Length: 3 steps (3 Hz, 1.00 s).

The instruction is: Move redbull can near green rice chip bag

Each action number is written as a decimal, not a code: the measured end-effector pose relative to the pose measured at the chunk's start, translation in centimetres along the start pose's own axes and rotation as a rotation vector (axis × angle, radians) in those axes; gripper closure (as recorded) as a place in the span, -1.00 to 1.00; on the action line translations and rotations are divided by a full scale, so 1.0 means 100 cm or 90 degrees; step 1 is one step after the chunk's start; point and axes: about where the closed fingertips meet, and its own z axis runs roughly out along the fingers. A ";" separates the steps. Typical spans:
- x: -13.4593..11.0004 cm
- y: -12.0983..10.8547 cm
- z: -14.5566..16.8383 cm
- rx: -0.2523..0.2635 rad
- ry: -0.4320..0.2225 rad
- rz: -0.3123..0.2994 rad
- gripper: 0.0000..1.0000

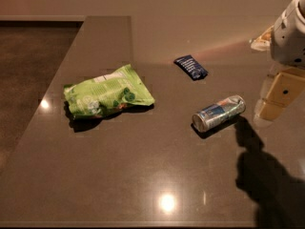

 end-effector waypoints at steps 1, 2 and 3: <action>0.000 0.000 0.000 0.000 0.000 0.000 -1.00; -0.005 0.001 0.004 -0.017 -0.009 -0.019 -1.00; -0.014 0.000 0.026 -0.057 -0.034 -0.073 -1.00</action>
Offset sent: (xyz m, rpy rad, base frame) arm 0.0025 0.0102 -0.0118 0.0201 0.0655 0.0861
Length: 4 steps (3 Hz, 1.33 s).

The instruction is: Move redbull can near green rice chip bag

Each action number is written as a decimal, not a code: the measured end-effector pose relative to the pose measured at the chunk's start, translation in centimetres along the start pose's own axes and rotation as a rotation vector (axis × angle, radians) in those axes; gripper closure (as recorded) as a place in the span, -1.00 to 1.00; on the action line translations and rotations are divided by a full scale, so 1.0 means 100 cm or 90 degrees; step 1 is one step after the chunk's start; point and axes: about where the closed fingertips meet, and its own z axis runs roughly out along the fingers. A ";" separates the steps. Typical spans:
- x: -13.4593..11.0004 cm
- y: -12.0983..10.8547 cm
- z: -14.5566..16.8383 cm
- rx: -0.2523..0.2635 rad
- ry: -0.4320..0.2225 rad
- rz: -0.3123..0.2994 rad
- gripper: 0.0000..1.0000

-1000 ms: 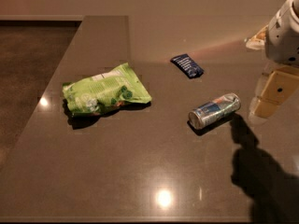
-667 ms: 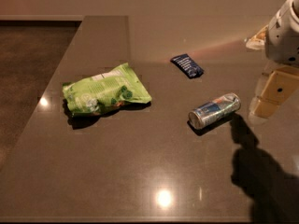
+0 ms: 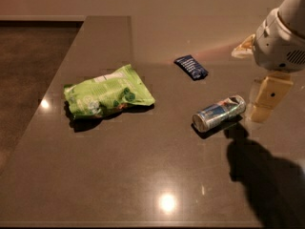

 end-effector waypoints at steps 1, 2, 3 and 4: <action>0.003 -0.004 0.028 -0.035 -0.007 -0.046 -1.00; 0.014 -0.009 0.060 -0.062 0.007 -0.099 -1.00; 0.020 -0.011 0.075 -0.073 0.019 -0.129 -1.00; 0.025 -0.014 0.088 -0.090 0.033 -0.150 -1.00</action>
Offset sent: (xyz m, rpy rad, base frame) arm 0.0243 -0.0093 -0.0830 -0.0576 0.1004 0.2260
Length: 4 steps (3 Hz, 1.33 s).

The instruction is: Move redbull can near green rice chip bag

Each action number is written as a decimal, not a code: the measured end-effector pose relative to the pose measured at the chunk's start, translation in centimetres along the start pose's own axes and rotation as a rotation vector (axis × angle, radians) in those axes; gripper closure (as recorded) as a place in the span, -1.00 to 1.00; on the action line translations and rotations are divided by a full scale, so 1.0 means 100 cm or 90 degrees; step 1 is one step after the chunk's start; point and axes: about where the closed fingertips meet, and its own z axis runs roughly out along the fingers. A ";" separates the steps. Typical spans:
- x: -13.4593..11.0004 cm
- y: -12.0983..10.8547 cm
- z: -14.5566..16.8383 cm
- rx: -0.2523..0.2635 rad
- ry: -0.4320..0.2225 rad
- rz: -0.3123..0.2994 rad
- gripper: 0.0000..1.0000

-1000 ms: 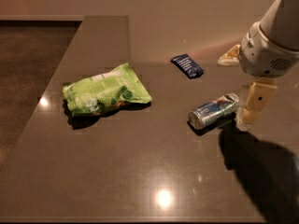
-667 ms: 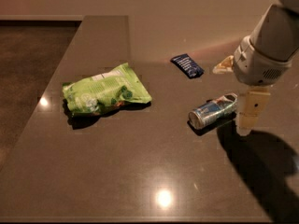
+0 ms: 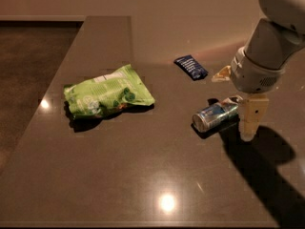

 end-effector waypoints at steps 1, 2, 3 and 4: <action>0.004 -0.002 0.010 -0.021 0.011 -0.006 -0.70; 0.001 -0.003 0.014 -0.036 0.015 -0.008 -0.21; -0.007 -0.005 0.011 -0.042 0.002 0.007 0.23; -0.032 -0.010 0.001 -0.050 -0.035 0.030 0.72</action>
Offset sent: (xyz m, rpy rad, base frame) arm 0.0025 0.0045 -0.0178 -0.0464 0.0986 0.0257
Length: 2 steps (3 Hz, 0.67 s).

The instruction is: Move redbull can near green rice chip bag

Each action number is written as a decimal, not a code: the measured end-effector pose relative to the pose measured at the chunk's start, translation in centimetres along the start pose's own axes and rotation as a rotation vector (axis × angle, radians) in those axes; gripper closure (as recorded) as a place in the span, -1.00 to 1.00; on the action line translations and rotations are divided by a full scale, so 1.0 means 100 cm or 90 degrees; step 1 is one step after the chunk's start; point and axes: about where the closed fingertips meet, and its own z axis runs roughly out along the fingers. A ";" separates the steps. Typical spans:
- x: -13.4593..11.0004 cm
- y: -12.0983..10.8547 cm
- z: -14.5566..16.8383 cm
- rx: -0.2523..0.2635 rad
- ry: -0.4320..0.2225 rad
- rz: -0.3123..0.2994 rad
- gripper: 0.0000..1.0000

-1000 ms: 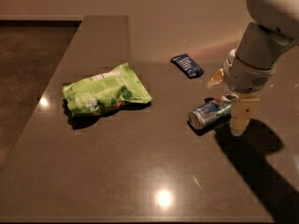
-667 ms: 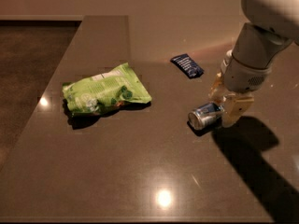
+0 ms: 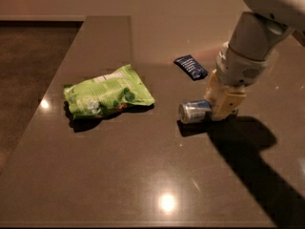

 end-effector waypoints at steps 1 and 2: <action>-0.033 -0.002 -0.006 -0.011 -0.037 0.009 1.00; -0.063 -0.002 -0.001 -0.025 -0.047 0.010 1.00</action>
Offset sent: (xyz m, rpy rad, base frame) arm -0.0156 0.0934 0.0114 0.0634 0.1215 0.0060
